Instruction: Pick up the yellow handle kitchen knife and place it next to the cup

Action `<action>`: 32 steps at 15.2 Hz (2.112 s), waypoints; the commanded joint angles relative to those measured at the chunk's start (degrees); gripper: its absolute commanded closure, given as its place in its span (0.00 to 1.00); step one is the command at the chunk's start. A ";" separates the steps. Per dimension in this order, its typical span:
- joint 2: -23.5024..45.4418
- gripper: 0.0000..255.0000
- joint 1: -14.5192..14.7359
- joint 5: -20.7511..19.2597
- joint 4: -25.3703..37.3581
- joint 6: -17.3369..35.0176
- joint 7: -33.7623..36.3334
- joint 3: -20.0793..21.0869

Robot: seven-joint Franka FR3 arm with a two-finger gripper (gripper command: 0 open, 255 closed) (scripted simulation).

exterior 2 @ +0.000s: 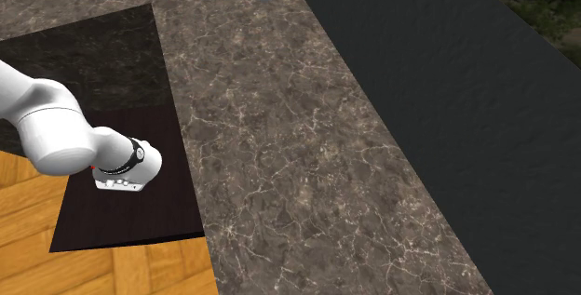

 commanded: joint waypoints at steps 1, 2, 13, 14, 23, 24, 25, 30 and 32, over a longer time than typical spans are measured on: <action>1.27 1.00 1.44 -0.58 1.60 0.03 2.94 1.27; 2.12 1.00 2.18 -0.96 2.59 0.06 4.36 1.89; 15.73 1.00 12.29 -7.55 19.67 -2.32 19.83 6.99; 17.41 1.00 13.47 -8.33 21.97 -2.90 21.15 7.25; 26.86 1.00 20.01 -12.32 32.66 -3.99 27.08 7.76; 26.66 1.00 19.86 -12.26 31.56 -3.10 27.02 7.76; 26.48 1.00 19.73 -12.20 30.50 -2.22 26.97 7.76; 25.95 1.00 19.19 -12.02 25.76 1.95 26.75 7.73; 25.87 1.00 19.02 -11.99 24.09 3.53 26.68 7.70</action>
